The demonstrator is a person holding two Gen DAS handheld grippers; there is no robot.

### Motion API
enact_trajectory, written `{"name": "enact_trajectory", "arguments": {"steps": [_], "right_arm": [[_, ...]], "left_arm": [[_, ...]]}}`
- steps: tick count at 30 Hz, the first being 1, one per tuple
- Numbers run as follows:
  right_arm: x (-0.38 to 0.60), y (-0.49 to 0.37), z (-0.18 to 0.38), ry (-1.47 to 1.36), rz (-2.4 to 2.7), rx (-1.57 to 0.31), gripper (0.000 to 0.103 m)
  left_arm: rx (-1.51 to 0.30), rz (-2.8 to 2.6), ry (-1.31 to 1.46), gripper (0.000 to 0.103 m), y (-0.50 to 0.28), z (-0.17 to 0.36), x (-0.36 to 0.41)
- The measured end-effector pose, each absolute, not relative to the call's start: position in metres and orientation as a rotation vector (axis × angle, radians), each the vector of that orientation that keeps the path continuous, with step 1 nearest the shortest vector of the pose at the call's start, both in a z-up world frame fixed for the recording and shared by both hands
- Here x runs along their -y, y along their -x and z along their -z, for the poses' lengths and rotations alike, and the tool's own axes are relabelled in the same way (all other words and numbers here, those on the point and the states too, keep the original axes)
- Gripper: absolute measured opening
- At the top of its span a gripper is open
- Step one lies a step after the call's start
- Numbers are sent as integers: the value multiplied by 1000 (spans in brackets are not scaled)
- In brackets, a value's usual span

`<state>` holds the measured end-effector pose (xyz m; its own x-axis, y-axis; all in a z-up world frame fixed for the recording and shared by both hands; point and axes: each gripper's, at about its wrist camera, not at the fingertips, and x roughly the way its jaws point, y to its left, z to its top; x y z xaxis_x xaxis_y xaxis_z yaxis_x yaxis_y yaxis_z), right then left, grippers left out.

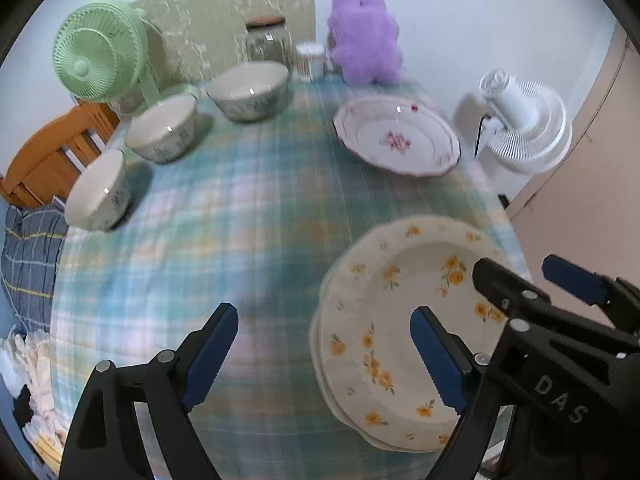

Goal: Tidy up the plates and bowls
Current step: 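Move both grippers toward the white plate with red pattern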

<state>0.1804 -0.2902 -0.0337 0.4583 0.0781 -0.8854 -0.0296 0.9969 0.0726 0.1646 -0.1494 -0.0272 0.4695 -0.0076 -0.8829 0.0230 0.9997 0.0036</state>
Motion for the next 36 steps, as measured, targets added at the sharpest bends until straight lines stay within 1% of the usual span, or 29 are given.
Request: {"name": "enact_trajectory", "arguments": {"steps": [8,17,19,27,36], "right_arm": [[266,-177,1,-100,-38,-1002,71],[270,-209,-21,-62,12,-968,73],[276,-223,-22,-51,3,-967,74],[299,-282,-20,-49,-54,-940,75],[319,-338,9,-60,-77,-948,75]], "left_arm": [[-994,52,-52,89,-172,-3,130],[-955,71,-30,89,-212,-14,141],[-950,67,-21,89,-226,-15,146],[-928,13,-10,89,-279,-9,168],[-937,-51,-26,87,-326,19,190]]}}
